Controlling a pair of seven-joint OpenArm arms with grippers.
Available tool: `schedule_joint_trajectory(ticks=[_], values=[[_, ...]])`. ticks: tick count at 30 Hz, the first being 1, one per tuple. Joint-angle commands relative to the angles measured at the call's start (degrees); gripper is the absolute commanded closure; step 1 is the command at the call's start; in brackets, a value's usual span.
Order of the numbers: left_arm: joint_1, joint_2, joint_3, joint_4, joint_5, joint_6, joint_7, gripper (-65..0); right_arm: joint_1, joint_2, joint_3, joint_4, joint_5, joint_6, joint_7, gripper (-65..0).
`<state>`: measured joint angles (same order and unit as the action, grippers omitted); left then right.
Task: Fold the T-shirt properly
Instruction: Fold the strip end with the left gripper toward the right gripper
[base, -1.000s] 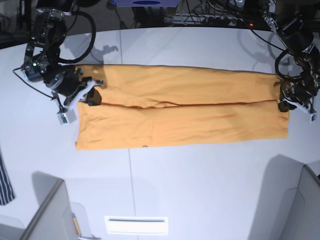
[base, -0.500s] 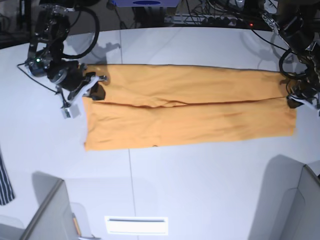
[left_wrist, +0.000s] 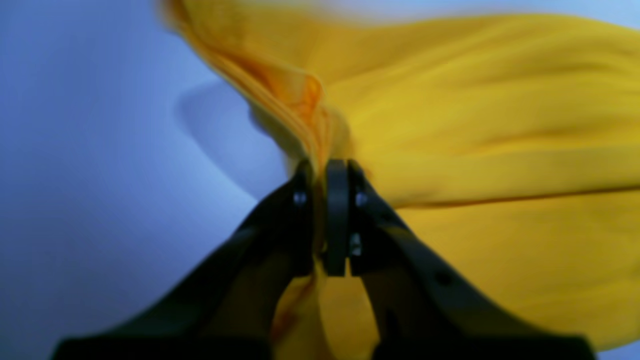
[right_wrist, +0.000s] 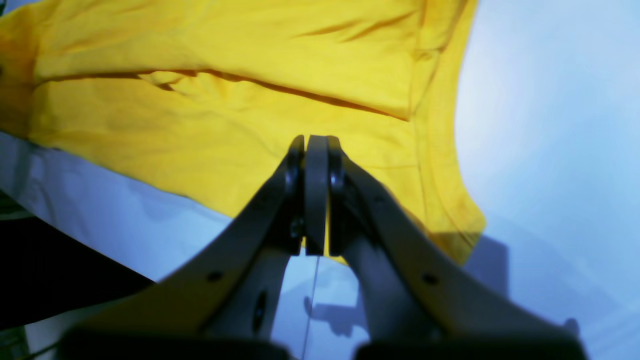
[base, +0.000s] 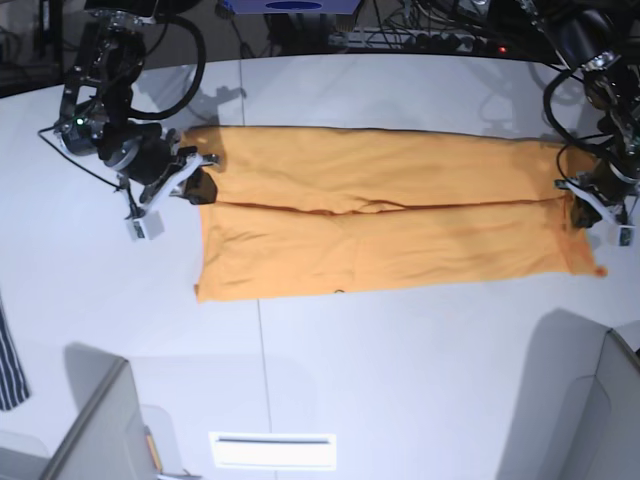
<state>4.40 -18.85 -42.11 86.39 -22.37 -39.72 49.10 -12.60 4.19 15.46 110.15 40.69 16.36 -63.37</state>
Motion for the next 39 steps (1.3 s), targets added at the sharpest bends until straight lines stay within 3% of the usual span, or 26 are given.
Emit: schedule_joint_trajectory(ticks=[1,7,17,30,39], values=[[0.4,-0.9,-0.1,3.2,-0.4,-0.3,-1.1,0.0,0.5,0.3,0.1,1.0,0.9,0.3,1.1,0.0],[2.8,2.9,5.9,11.6,-0.4,-0.3,-1.1,0.0,0.5,0.3,0.1,0.9,0.9,0.3,1.1,0.0],[3.6,7.8,18.2,14.0,-0.7,1.9,-1.1,0.0,0.5,-0.9,0.2,0.9,0.9,0.3,1.0,0.0],[3.6,12.2,23.9,14.3,-0.8,3.2,-1.1,0.0,0.5,-0.8,0.2,0.8,0.9,0.3,1.0,0.0],[4.3,12.7,29.4,14.4,-0.8,3.2,-1.1,0.0,0.6,-0.8,0.3,0.8,0.7,0.2,1.1,0.0]])
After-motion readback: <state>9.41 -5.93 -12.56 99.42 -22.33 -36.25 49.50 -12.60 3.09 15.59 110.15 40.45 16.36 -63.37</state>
